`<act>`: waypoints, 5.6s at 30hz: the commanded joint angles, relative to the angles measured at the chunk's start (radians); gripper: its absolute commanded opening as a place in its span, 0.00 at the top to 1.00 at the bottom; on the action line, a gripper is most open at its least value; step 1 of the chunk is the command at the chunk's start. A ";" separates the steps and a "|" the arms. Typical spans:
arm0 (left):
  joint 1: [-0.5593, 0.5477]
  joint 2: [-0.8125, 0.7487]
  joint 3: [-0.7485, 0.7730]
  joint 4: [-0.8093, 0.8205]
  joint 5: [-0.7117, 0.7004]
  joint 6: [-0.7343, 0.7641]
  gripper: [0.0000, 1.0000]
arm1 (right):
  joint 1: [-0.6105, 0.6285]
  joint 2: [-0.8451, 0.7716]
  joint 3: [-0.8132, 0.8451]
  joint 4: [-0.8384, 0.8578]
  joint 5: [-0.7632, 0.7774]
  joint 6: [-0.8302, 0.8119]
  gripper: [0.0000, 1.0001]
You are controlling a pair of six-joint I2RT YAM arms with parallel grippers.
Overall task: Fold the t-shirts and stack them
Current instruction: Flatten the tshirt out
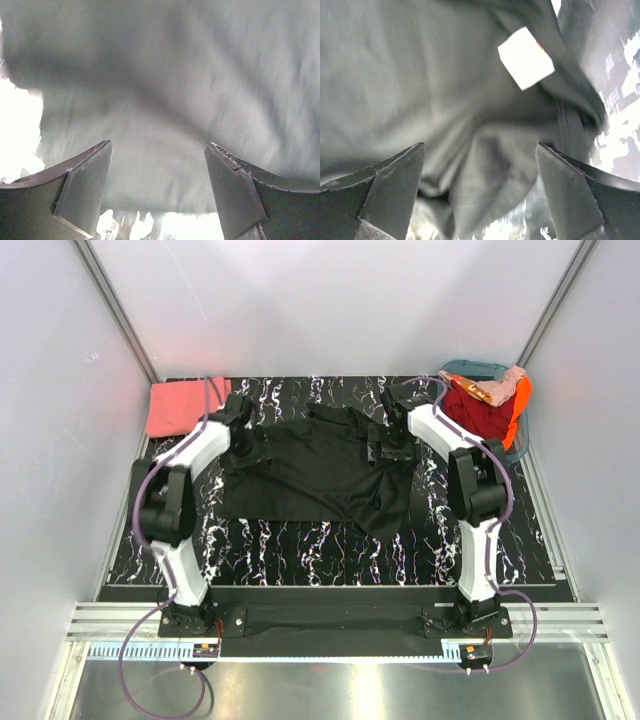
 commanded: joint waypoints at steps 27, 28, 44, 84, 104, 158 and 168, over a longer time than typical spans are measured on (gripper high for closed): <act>0.249 -0.514 -0.616 0.123 0.043 -0.275 0.47 | -0.004 -0.867 -0.656 0.005 -0.298 0.131 0.23; 0.251 -0.509 -0.619 0.134 0.048 -0.280 0.48 | -0.004 -0.867 -0.659 0.004 -0.298 0.128 0.23; 0.252 -0.414 -0.639 0.174 0.031 -0.312 0.69 | -0.004 -0.847 -0.698 0.034 -0.331 0.140 0.33; 0.254 -0.553 -0.704 0.177 0.055 -0.190 1.00 | -0.001 -0.709 -1.175 0.493 -0.211 0.711 0.61; 0.254 -0.550 -0.702 0.177 0.063 -0.188 1.00 | -0.018 -0.617 -1.138 0.504 -0.160 0.651 0.77; 0.071 -0.695 0.853 -0.211 -0.115 0.189 1.00 | -0.186 -0.890 0.565 0.122 -0.111 0.111 1.00; 0.074 -0.492 1.010 -0.069 -0.146 0.183 1.00 | -0.186 -0.686 0.705 0.243 -0.075 0.064 1.00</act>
